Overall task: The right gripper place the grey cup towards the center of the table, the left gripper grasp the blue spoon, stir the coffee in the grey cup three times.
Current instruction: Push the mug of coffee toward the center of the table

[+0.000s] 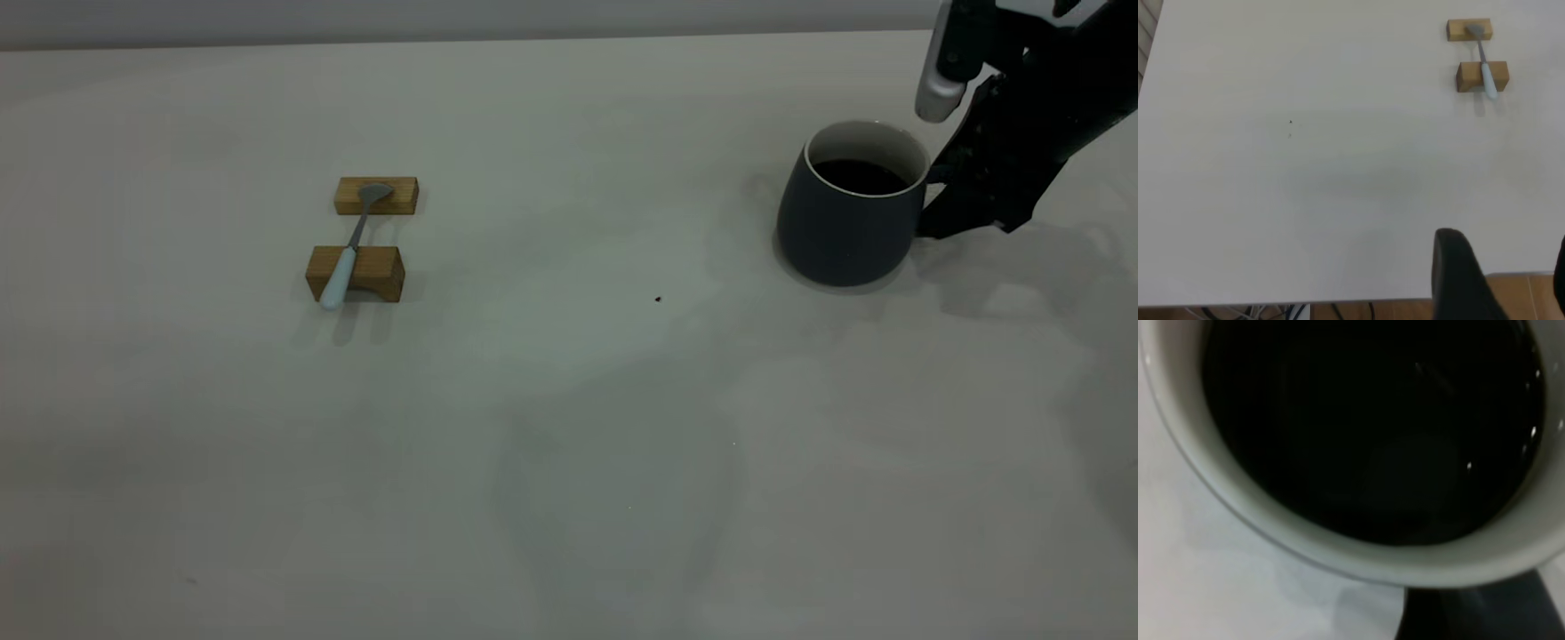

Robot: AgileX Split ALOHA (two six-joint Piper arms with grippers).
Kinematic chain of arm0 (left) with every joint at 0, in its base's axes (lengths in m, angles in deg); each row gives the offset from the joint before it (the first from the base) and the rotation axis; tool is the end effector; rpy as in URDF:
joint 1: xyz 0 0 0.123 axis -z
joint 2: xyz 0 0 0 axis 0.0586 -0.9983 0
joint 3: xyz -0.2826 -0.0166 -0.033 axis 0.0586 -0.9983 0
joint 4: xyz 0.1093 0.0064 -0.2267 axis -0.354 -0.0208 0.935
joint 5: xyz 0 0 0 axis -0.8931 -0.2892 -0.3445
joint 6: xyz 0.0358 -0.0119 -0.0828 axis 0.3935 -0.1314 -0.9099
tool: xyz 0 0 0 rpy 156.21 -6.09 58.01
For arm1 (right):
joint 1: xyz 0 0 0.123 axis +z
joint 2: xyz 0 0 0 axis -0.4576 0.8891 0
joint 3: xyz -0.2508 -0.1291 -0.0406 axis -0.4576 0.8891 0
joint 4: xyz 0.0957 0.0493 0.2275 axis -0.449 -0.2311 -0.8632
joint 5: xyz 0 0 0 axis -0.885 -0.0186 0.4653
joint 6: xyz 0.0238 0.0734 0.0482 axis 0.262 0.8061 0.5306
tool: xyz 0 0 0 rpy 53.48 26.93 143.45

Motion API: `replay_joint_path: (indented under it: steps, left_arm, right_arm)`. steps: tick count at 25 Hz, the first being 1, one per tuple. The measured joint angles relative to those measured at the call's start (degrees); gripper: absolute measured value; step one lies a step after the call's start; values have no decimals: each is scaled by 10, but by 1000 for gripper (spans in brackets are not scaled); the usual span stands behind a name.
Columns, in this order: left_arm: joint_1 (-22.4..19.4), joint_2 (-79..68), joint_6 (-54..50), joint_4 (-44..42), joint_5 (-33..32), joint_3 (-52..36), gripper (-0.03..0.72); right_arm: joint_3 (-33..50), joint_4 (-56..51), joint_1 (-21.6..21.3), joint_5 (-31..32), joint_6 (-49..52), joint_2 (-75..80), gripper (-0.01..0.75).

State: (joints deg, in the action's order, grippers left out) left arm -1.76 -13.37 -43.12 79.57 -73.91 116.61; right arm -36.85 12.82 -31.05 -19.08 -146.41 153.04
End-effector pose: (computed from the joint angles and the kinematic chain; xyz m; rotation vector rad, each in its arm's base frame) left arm -0.0089 -0.0055 0.2684 0.0132 2.1067 0.0433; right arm 0.4211 -0.0011 0.0087 -1.5155 2.2070 0.0316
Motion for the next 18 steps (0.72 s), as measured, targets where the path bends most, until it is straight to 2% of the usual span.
replay_joint_path:
  steps: [3, 5, 9, 10, 15, 18]
  left_arm:
    - [0, 0, 0, 0, 0, 0, 423]
    - [0, 0, 0, 0, 0, 0, 423]
    - [0, 0, 0, 0, 0, 0, 423]
    - [0, 0, 0, 0, 0, 0, 423]
    - [0, 0, 0, 0, 0, 0, 423]
    - [0, 0, 0, 0, 0, 0, 423]
  right_arm:
    - [0, -1, 0, 0, 0, 0, 498]
    - [0, -1, 0, 2, 0, 0, 421]
    - [0, 1, 2, 4, -1, 0, 207]
    - [0, 1, 3, 5, -2, 0, 185]
    - [0, -2, 22, 0, -2, 0, 183]
    - [0, -3, 50, -1, -1, 0, 183]
